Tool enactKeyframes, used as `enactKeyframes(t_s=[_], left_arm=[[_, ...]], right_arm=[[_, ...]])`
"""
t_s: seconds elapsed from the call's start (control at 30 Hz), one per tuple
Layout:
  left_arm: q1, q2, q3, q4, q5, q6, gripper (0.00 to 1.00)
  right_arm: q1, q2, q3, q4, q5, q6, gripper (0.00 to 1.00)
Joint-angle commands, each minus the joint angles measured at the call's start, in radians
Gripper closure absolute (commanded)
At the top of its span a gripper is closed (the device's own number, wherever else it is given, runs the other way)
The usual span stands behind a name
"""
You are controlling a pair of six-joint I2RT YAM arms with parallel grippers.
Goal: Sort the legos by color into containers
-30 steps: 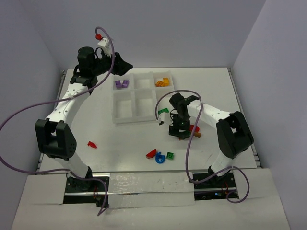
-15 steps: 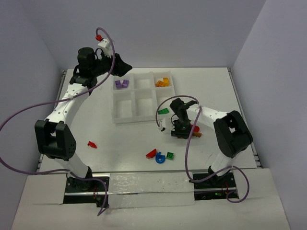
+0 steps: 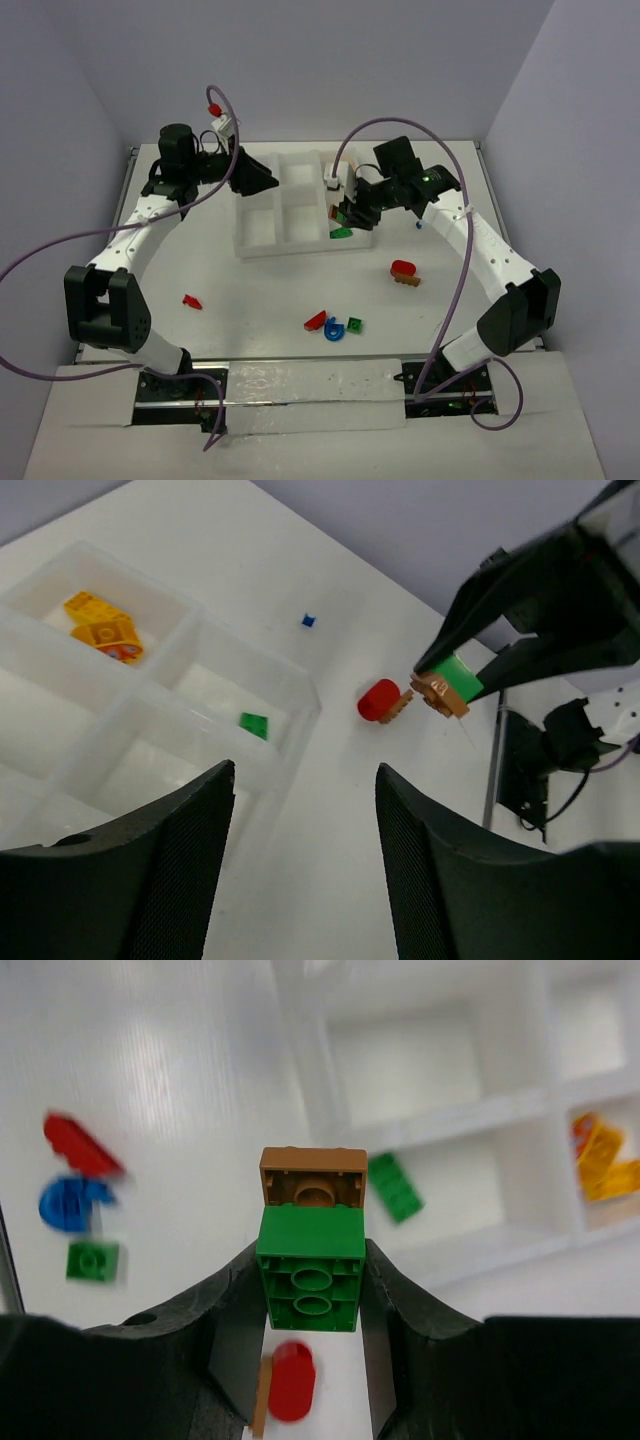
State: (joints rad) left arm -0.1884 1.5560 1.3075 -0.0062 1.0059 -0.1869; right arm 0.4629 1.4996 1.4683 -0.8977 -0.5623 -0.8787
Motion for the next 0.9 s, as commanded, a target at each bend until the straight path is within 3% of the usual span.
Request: enactKeyframes(t_s=[0.0,0.13,0.37,0.73,0.87], left_arm=[[0.002,-0.056,-0.039,0.183,0.123,-0.153,0.35],[-0.009,-0.016,0.052,0.147,-0.021,-0.295,0.35],[-0.073,0.004,0.115,-0.056,-0.124,-0.3,0.34],[-0.131,0.097,0.227,-0.249,-0.12,-0.226,0.38],[-0.14,0.1,0.227,-0.232,-0.099,-0.233,0.4]], right_arm=[[0.002,0.002,0.055,0.207,-0.145,0.277,1.0],[0.055,0.046,0.072,0.392,0.083,0.471,1.0],[0.124,0.079,0.106,0.439,0.267,0.557,1.0],[0.174,0.054,0.089,0.494,0.282,0.583,1.0],[0.187,0.056,0.097,0.494,0.281,0.579,1.0]])
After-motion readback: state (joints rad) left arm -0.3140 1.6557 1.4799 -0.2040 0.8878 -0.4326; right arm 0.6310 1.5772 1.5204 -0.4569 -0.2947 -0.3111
